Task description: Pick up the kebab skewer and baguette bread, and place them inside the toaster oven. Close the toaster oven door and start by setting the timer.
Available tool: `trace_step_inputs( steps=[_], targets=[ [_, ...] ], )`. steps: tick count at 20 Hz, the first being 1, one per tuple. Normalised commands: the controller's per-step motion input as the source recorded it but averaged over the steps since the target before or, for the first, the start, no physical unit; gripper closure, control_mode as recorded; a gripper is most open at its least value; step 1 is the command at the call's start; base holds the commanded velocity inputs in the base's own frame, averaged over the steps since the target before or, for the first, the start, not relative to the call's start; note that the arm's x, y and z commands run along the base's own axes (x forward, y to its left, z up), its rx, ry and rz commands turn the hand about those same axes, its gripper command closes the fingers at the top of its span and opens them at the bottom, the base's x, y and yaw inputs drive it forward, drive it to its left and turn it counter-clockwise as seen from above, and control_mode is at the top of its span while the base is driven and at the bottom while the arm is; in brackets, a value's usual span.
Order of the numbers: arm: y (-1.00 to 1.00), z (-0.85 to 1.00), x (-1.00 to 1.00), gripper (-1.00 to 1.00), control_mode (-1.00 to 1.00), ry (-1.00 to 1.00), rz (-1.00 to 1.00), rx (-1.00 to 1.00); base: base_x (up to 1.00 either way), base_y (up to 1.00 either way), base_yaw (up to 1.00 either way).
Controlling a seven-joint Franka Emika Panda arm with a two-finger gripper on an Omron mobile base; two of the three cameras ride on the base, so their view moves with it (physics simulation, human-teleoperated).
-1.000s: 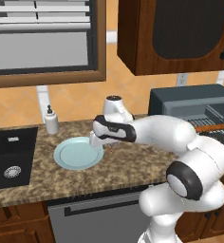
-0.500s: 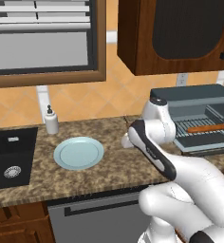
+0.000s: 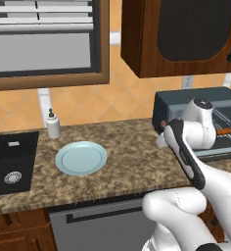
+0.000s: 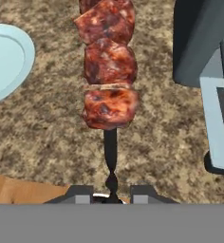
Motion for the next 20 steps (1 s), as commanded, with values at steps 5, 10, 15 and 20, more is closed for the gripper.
trace_step_inputs(
  steps=[5, 10, 15, 20],
  targets=[
    [-0.99, 0.0, -0.23, 1.0, -1.0, 0.13, -0.06, 0.0, 0.0, 0.0, 0.0],
    [-1.0, 0.0, -0.17, 1.0, -1.0, 0.06, -0.04, 0.0, 0.0, 0.0, 0.0],
    [-0.8, 0.05, 0.04, 1.0, -1.0, 0.09, -0.01, 0.0, 0.0, 0.0, 0.0],
    [-0.11, 0.04, 0.0, 1.0, -1.0, 0.12, 0.0, 0.0, 0.0, 0.0, 0.0]
  ],
)
